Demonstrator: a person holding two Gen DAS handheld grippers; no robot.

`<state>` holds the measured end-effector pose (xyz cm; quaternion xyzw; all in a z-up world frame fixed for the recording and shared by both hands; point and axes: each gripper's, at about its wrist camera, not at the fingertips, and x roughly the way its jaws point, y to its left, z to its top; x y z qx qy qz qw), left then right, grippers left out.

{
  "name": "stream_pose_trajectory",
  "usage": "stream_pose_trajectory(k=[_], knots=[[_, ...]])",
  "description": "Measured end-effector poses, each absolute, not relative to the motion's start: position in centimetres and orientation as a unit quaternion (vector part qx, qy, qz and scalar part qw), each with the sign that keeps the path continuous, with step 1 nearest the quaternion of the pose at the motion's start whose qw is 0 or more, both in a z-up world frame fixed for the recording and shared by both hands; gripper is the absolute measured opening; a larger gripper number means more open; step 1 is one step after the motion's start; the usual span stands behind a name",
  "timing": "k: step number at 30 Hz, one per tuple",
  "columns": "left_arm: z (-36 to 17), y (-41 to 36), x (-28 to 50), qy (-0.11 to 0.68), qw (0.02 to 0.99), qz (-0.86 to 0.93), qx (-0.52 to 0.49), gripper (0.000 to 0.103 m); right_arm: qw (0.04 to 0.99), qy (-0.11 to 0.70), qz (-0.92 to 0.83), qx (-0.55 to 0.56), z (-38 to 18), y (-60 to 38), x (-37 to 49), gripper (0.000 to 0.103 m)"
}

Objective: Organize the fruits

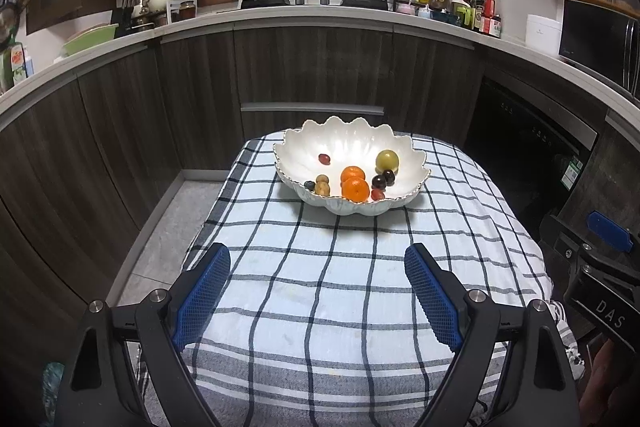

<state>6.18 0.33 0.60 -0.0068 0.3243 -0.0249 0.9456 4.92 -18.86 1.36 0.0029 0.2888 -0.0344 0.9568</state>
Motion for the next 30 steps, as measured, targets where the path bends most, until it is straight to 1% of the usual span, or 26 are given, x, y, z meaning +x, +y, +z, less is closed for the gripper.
stream_pose_trajectory(k=[30], knots=[[0.74, 0.40, 5.94, 0.320, 0.947, -0.025, -0.006, 0.089, 0.957, 0.287, -0.045, 0.008, 1.53, -19.39, 4.49, 0.081]])
